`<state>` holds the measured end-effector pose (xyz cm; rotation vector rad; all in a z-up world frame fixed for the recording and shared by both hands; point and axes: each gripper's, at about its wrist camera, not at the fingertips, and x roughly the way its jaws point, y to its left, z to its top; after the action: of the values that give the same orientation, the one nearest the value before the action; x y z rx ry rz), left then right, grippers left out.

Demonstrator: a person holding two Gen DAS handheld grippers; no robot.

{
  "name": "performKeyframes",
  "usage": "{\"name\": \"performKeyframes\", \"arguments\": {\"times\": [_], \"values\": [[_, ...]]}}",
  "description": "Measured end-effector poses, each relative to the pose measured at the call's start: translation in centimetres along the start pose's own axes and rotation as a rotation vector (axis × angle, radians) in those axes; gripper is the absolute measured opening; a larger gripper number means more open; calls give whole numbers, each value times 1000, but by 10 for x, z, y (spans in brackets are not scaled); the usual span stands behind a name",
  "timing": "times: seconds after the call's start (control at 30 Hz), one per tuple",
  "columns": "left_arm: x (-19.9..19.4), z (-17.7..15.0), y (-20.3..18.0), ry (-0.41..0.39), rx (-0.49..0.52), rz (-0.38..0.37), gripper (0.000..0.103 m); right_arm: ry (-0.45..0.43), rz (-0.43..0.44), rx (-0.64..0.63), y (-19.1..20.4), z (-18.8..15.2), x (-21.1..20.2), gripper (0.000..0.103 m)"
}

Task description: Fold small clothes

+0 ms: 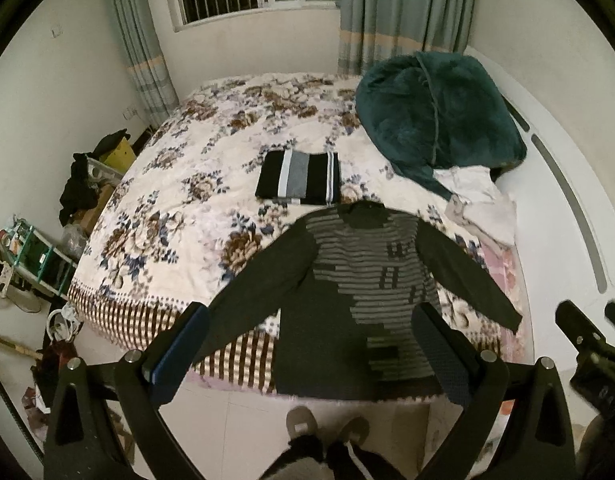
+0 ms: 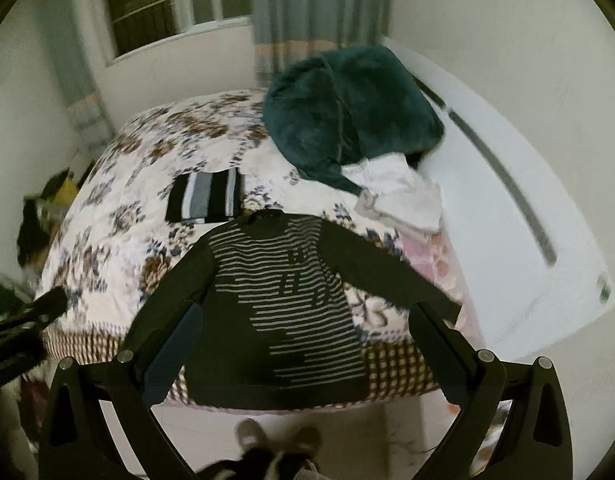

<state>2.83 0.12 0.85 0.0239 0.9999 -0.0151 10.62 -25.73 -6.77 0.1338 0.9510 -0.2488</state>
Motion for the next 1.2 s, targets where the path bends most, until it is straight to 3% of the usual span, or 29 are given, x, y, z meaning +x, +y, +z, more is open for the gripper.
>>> {"name": "performKeyframes", "arguments": {"times": [0.03, 0.2, 0.33, 0.43, 0.53, 0.7, 0.93, 1.03, 1.07, 1.2], "values": [[7, 2, 4, -17, 0, -5, 103, 0, -2, 13, -2, -1, 2, 103], [45, 11, 10, -91, 3, -33, 103, -4, -179, 215, -47, -24, 41, 103], [97, 20, 1, -88, -7, -57, 103, 105, -229, 349, -91, -53, 88, 103], [142, 25, -15, -36, -17, -50, 103, 196, -227, 444, -122, -77, 126, 103], [188, 25, -35, 11, -28, -11, 103, 305, -187, 618, -174, -113, 188, 102], [262, 23, -76, 69, 12, 92, 103, 425, -104, 893, -256, -150, 304, 76], [378, 7, -127, 153, 54, 141, 103, 398, -177, 1172, -349, -197, 409, 69], [424, -5, -143, 201, 57, 143, 103, 375, -220, 1233, -382, -216, 438, 52], [438, -10, -146, 214, 60, 139, 103, 360, -225, 1254, -393, -219, 456, 41], [484, -30, -164, 244, 125, 134, 103, 287, -232, 1318, -423, -228, 496, 37]]}}
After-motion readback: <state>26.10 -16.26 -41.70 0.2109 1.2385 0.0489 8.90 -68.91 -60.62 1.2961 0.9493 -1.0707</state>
